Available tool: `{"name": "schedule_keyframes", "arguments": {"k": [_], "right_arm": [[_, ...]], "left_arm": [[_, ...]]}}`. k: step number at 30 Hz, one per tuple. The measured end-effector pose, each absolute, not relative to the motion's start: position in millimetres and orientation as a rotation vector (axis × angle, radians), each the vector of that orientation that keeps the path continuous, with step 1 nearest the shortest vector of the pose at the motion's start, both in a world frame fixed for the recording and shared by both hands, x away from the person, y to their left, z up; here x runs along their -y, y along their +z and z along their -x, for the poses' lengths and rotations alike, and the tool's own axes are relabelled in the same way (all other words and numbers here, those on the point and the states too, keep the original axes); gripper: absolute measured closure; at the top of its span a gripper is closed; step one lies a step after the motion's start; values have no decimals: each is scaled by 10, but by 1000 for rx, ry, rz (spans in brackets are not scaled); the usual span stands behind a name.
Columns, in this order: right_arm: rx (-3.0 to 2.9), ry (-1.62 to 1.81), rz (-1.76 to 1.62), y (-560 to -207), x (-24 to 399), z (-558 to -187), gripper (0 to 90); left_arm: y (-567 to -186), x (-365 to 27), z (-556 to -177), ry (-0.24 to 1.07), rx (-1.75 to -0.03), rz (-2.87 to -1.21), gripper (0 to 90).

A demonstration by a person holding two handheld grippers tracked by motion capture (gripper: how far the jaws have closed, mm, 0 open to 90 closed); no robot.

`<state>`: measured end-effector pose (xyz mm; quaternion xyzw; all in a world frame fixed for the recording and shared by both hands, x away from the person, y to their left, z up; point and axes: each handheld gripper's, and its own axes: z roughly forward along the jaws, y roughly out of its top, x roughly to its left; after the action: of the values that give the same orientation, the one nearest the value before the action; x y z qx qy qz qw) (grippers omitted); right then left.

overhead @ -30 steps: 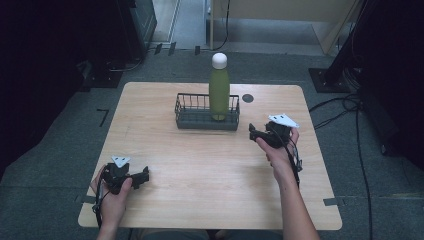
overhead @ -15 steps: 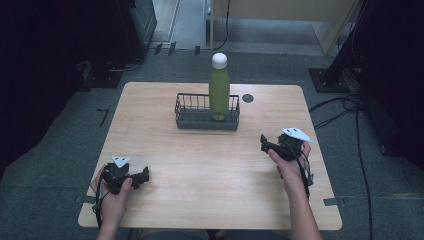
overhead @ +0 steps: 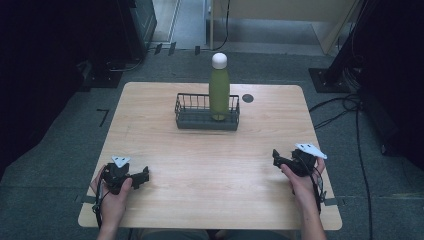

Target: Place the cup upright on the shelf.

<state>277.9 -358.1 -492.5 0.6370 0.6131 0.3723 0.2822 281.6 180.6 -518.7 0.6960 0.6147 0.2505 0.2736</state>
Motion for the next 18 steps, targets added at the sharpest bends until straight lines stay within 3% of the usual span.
{"name": "schedule_keyframes", "arguments": {"k": [18], "right_arm": [[-1652,850,-1807,-5224,4110,-2297,44]], "left_arm": [[-5186,-1808,-2815,674,-1652,-1877,1]]}}
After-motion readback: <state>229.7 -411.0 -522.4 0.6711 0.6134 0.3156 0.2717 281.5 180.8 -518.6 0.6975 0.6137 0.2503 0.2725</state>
